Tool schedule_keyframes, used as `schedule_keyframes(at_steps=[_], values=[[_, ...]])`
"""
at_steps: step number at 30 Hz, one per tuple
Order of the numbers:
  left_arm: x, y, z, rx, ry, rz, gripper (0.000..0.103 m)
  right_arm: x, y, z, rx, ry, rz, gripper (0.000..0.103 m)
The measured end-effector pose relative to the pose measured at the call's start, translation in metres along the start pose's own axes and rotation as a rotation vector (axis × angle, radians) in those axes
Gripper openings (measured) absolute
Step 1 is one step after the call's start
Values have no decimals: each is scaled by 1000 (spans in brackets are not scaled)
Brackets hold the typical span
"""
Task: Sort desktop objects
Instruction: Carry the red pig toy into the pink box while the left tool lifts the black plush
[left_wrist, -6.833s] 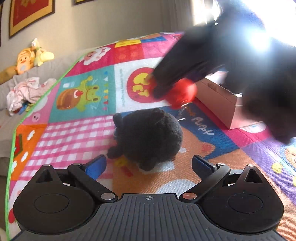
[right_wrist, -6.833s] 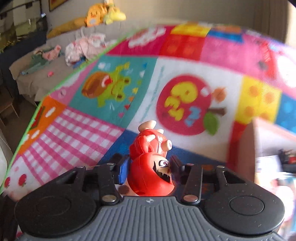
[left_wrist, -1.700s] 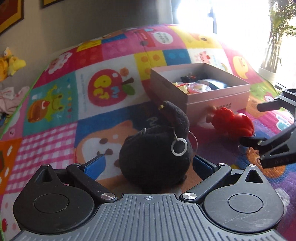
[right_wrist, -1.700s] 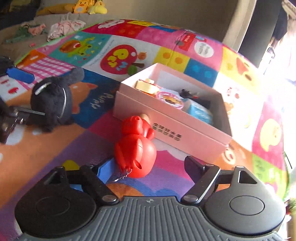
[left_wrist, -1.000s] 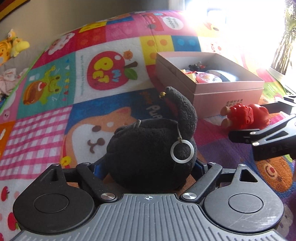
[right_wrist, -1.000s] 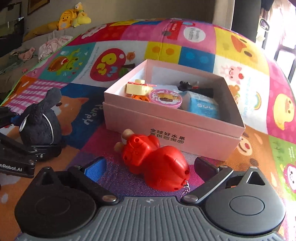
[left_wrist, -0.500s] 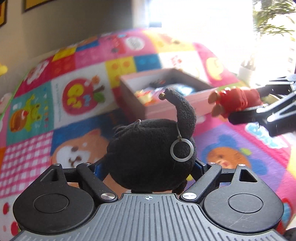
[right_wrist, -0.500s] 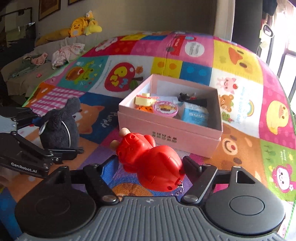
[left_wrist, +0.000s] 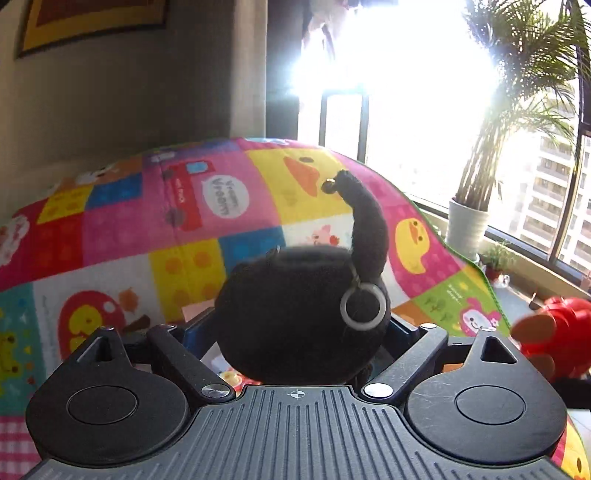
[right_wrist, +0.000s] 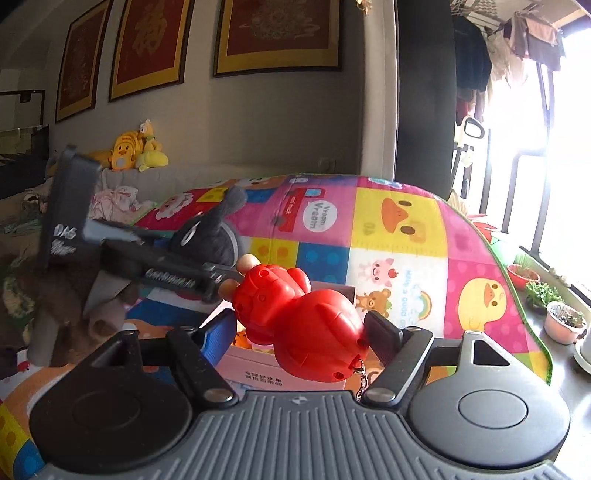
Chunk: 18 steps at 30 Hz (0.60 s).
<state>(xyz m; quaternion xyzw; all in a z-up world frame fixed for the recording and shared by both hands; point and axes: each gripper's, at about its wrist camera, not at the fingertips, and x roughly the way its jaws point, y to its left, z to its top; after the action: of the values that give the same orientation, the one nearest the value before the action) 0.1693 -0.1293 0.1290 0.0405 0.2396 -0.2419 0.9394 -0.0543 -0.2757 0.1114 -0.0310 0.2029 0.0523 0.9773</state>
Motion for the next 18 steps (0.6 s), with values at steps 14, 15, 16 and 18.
schedule_keyframes(at_steps=[14,15,16,18], values=[[-55,29,-97,-5,53,166,101,61,-17,6,81,90,-21,76],[-59,28,-105,-9,60,165,101,69,-16,12,81,86,-19,76],[-63,27,-112,-20,65,164,101,78,-15,20,75,79,-19,76],[-66,31,-120,-51,74,155,101,98,-11,35,69,65,-31,76]])
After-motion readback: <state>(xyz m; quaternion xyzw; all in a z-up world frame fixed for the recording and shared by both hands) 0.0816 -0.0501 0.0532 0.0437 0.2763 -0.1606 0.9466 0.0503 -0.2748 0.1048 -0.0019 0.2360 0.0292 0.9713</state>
